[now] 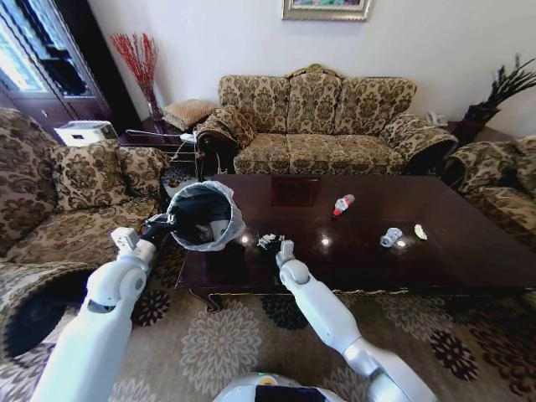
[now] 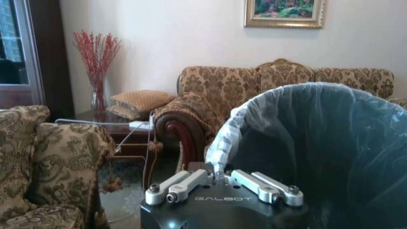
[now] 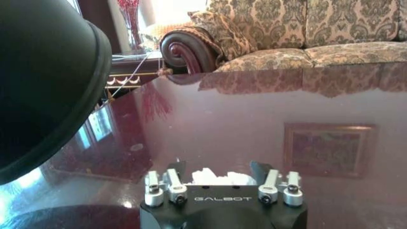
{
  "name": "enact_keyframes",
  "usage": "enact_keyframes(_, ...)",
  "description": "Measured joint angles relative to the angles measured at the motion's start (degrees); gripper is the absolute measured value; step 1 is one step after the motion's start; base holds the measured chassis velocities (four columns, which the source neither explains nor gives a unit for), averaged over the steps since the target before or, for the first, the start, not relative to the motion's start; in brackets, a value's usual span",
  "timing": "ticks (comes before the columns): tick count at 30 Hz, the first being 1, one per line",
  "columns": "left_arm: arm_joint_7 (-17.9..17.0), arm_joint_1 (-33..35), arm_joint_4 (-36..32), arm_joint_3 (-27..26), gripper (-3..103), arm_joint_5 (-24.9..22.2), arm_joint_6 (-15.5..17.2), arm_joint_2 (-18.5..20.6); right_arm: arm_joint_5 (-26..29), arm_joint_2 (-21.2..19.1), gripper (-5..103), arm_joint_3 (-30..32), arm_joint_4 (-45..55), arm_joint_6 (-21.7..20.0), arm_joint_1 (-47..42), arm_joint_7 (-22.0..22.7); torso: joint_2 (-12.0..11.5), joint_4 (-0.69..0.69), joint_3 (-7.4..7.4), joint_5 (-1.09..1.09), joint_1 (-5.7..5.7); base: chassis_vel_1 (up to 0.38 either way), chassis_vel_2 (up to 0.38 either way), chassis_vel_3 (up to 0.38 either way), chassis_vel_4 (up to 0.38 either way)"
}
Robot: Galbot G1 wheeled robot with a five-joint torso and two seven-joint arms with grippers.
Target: Move to the front of the table and place the trash on the table into the trash bin.
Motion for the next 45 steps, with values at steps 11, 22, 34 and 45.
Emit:
enact_keyframes(11,0.01,0.36,-0.03,-0.23,0,0.07,-0.16,-0.1,0.06,-0.92,28,-0.12,0.45,0.01,-0.77,-0.06,0.0,0.0,0.0,0.0,0.0,0.0,0.0,0.0,0.0)
enact_keyframes(22,0.07,0.15,-0.33,-0.24,0,0.08,-0.24,0.12,0.26,-2.05,1,-0.35,2.19,-0.23,-1.82,0.91,0.0,0.0,0.0,0.0,0.0,0.0,0.0,0.0,0.0)
enact_keyframes(34,0.12,0.71,-0.85,-0.57,0,-0.11,-0.26,0.85,6.41,-11.1,1,-4.07,26.02,-2.78,5.21,6.47,0.0,-0.01,0.0,0.0,0.0,0.0,0.0,0.0,0.0)
enact_keyframes(45,0.14,1.4,-1.16,0.58,0,0.27,-0.22,0.17,23.85,-9.73,1,-18.77,38.57,-7.86,31.33,5.98,0.0,0.02,0.0,-0.02,0.0,0.0,0.0,0.0,0.0)
